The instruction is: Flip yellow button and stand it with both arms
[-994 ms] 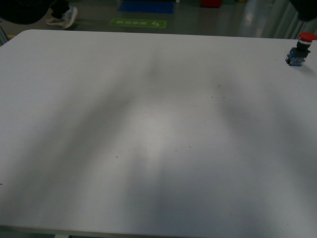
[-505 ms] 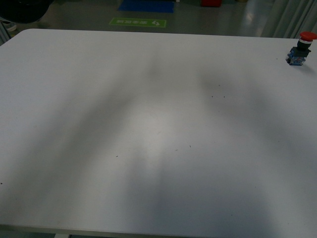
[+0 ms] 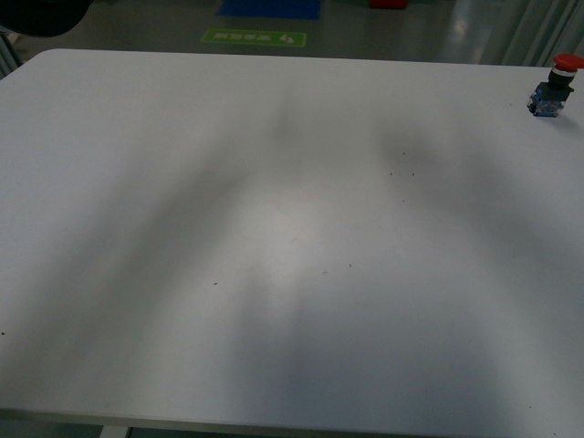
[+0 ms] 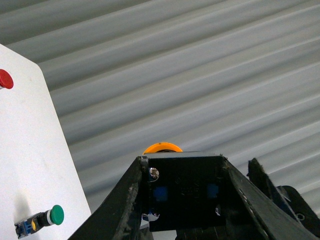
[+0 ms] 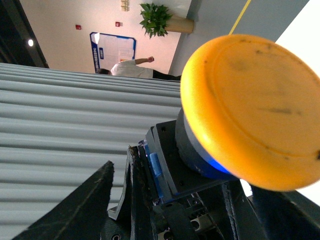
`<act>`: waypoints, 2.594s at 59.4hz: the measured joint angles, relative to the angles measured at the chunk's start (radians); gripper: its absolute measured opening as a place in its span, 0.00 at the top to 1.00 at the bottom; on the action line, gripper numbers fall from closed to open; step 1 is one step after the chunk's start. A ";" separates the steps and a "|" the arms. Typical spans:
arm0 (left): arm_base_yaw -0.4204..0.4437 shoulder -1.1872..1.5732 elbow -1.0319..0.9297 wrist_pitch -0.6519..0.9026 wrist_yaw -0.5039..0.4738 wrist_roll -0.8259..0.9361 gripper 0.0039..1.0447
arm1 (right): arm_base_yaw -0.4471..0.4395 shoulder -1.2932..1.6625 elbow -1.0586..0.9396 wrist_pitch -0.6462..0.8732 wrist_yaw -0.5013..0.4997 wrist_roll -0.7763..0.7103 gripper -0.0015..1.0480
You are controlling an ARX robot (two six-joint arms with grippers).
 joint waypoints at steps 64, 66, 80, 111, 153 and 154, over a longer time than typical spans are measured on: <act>0.004 0.004 0.002 -0.008 -0.030 0.046 0.07 | -0.038 0.015 0.012 0.058 -0.054 -0.008 0.62; 0.004 0.005 0.002 -0.009 -0.030 0.046 0.07 | -0.038 0.016 0.012 0.057 -0.054 -0.008 0.62; 0.007 0.007 0.002 -0.011 -0.042 0.045 0.07 | -0.041 0.041 0.032 0.053 -0.058 -0.015 0.62; 0.011 0.023 -0.003 -0.014 -0.053 0.044 0.07 | -0.060 0.095 0.051 0.043 -0.091 -0.023 0.62; -0.003 -0.006 0.002 -0.005 0.001 0.019 0.06 | -0.288 0.058 -0.141 0.005 0.048 -0.164 0.72; -0.001 -0.010 0.005 -0.004 -0.001 0.019 0.06 | -0.298 0.056 -0.164 0.005 0.049 -0.164 0.72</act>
